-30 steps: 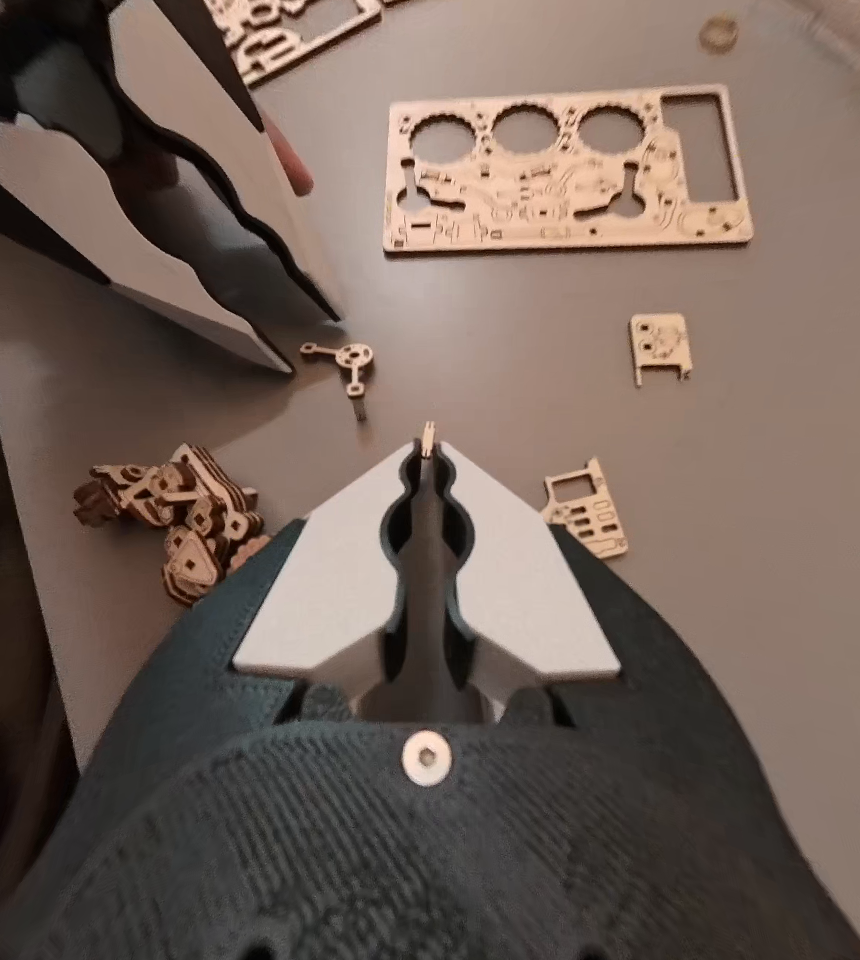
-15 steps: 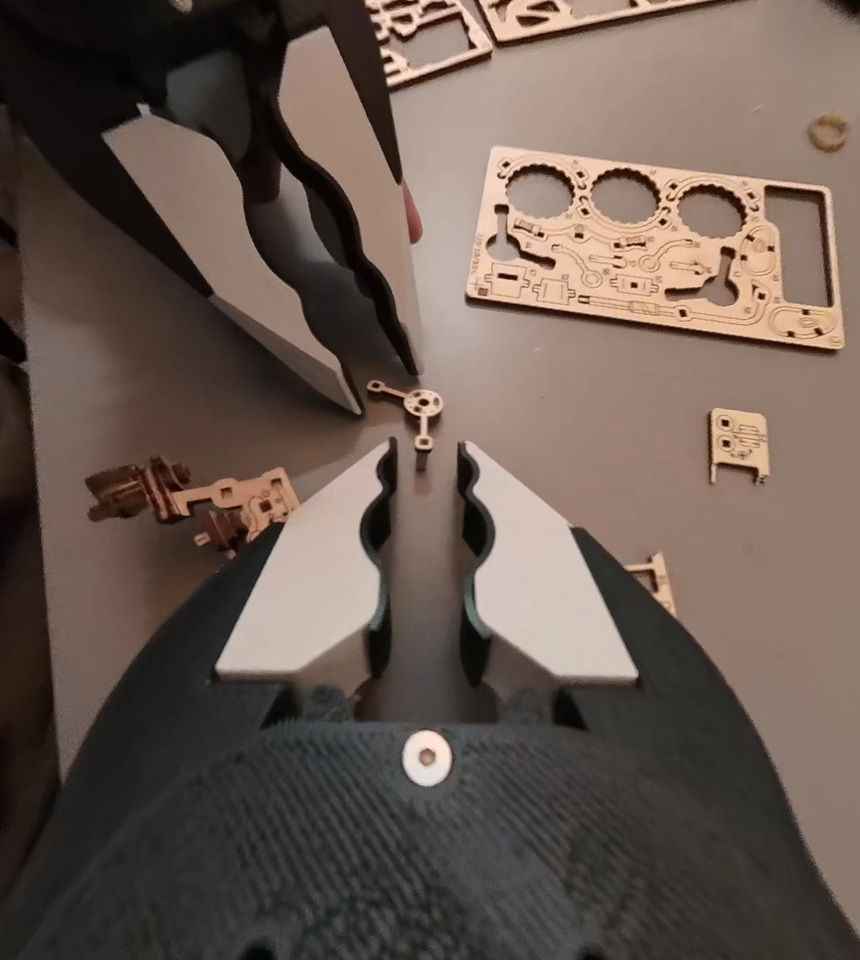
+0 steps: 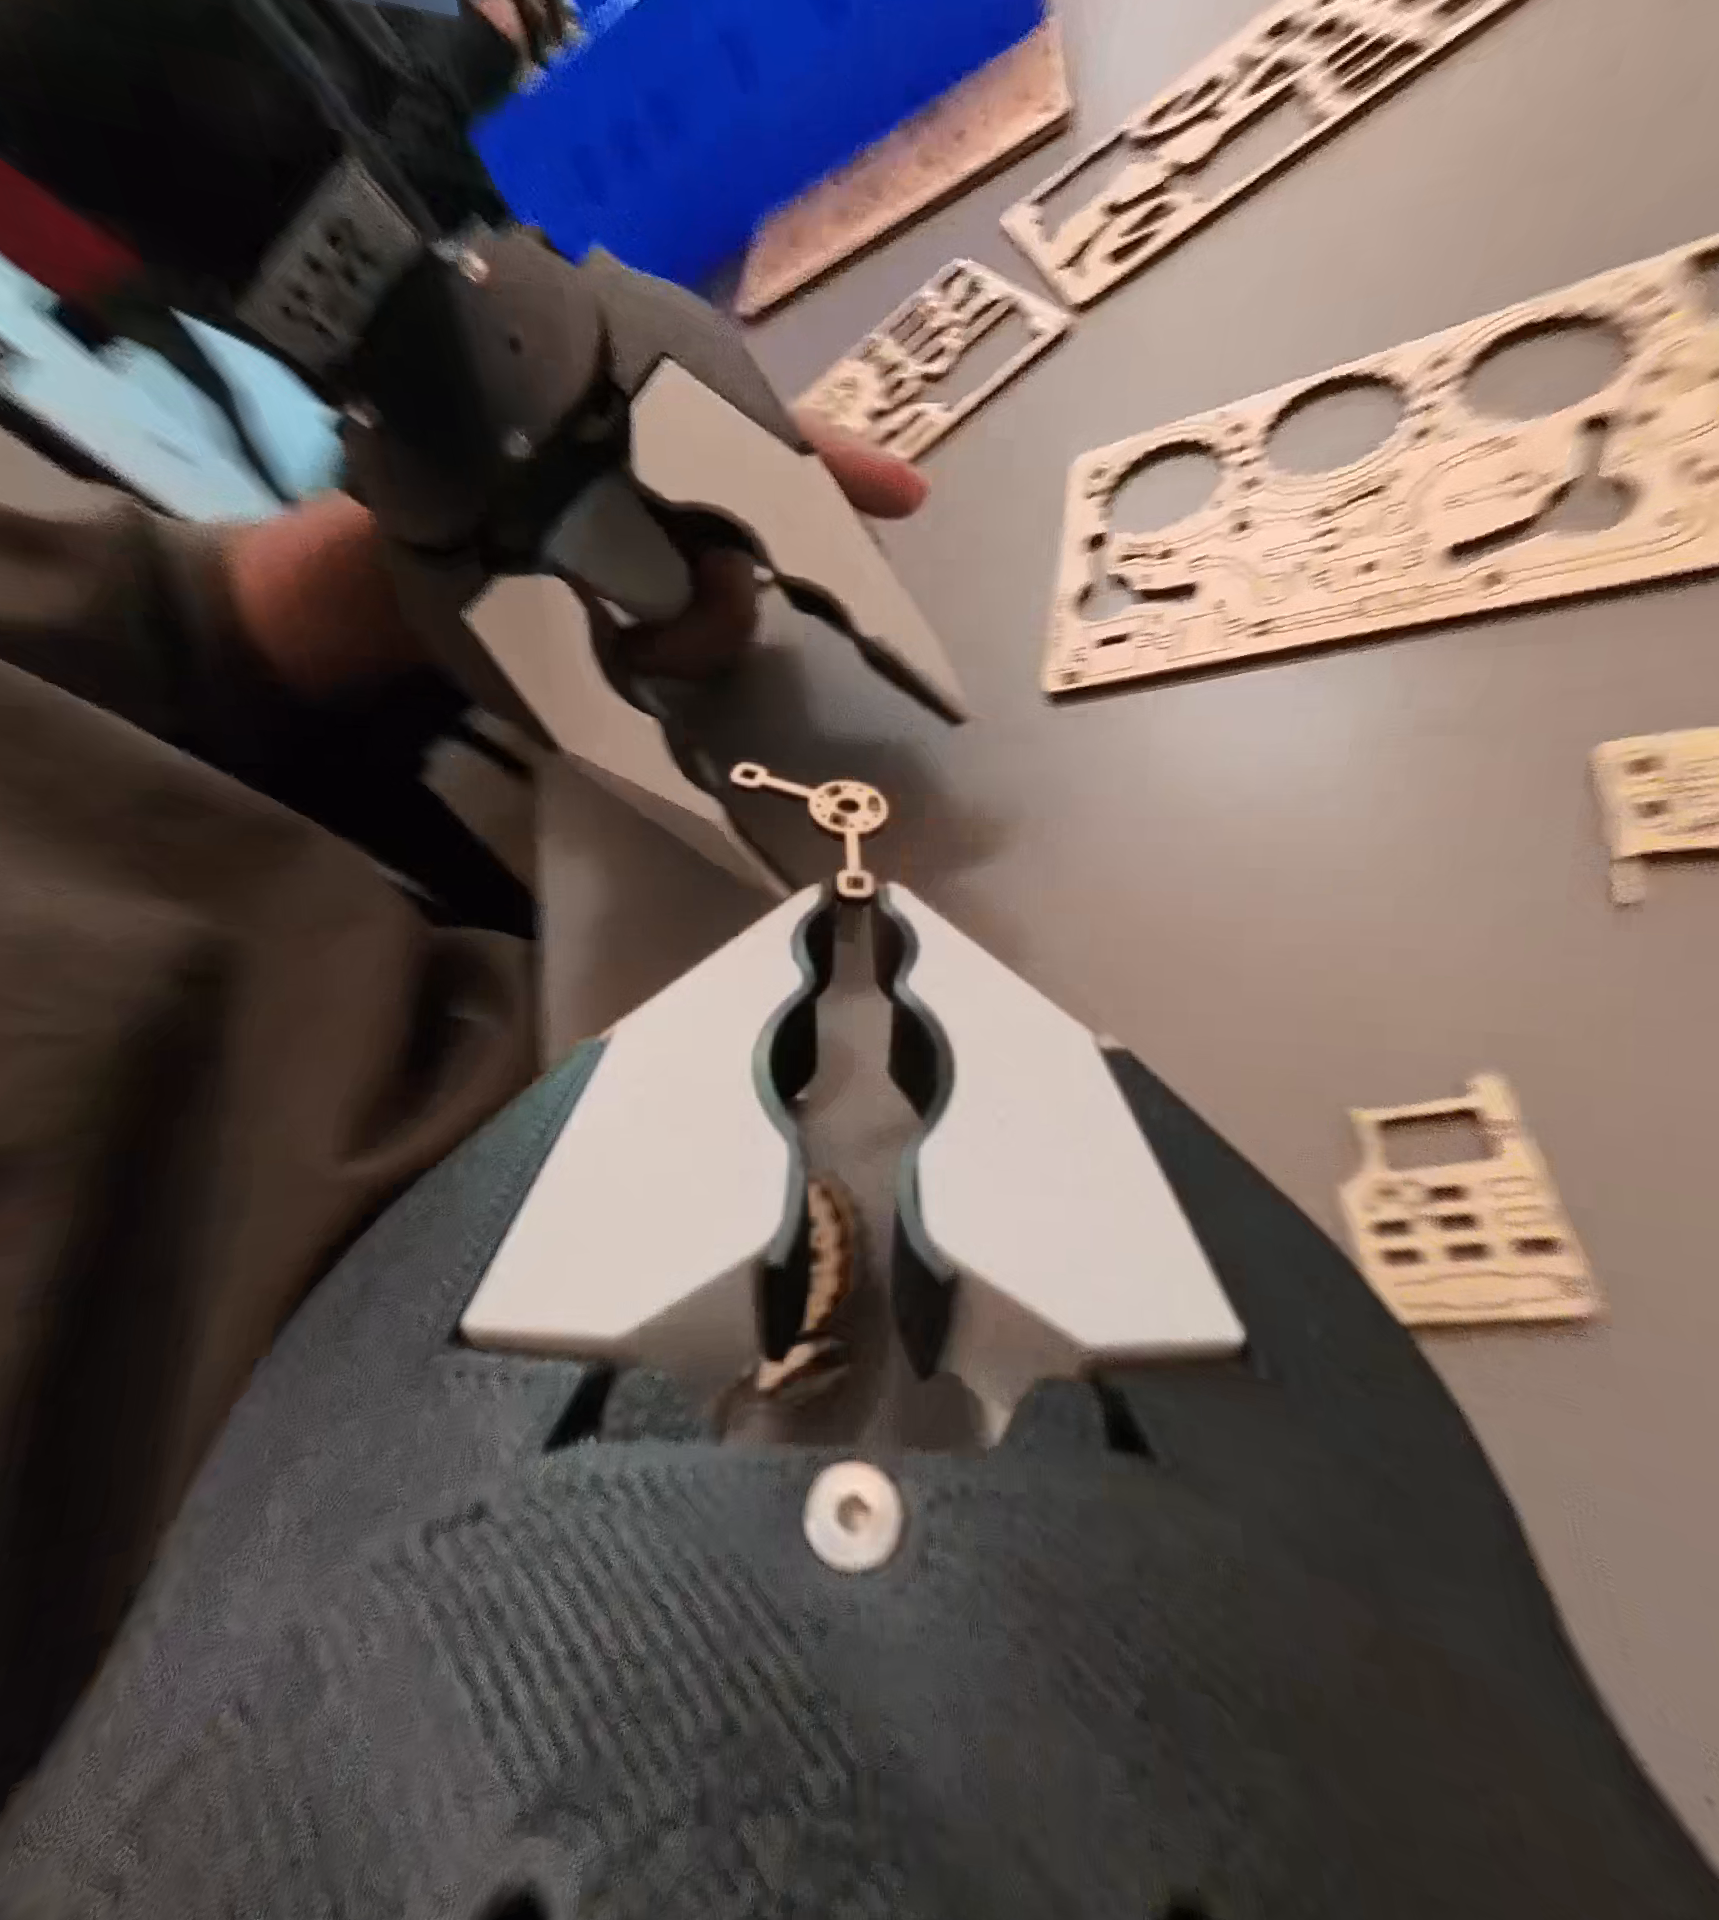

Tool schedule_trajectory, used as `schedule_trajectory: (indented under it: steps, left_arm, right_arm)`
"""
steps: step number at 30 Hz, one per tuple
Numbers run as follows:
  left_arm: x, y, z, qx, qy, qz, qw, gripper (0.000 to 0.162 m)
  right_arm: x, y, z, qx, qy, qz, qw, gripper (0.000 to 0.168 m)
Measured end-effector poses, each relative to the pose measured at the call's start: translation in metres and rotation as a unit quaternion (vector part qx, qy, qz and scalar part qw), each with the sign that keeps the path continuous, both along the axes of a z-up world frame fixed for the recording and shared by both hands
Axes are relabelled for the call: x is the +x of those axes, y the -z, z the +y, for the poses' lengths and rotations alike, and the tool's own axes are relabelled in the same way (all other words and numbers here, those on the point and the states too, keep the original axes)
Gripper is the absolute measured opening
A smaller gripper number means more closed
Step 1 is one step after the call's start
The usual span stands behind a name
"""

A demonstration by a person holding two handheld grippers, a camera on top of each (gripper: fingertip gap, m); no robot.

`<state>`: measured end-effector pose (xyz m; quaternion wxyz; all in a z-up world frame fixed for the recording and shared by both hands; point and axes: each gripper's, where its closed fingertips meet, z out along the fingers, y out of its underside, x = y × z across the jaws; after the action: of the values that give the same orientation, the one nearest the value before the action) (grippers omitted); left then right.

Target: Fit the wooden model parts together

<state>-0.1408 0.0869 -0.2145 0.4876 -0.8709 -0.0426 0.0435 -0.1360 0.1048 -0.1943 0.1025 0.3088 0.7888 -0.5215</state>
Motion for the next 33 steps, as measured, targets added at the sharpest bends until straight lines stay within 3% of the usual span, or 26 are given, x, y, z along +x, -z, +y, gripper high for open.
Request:
schedule_trajectory:
  steps: [1,7,13,24,33]
  left_arm:
    - [0.0,-0.004,0.001,0.01,0.001,0.014,1.0,0.048]
    - [0.002,-0.033,0.007,0.076,-0.004,0.103,0.992,0.019]
    - [0.013,-0.054,0.008,0.14,0.015,0.084,0.987,0.018]
    - [0.023,-0.073,0.011,0.201,0.023,0.038,0.979,0.005]
    - [0.025,-0.085,0.009,0.24,0.029,-0.001,0.97,0.007]
  right_arm:
    - [0.005,-0.004,-0.001,-0.03,-0.014,-0.037,0.999,0.006]
    - [0.018,-0.024,0.0,-0.165,-0.049,-0.188,0.967,0.005]
    - [0.018,-0.041,0.002,-0.239,-0.064,-0.243,0.938,0.005]
    - [0.021,-0.047,0.001,-0.27,-0.077,-0.28,0.918,0.005]
    - [0.023,-0.046,0.0,-0.272,-0.082,-0.289,0.914,0.005]
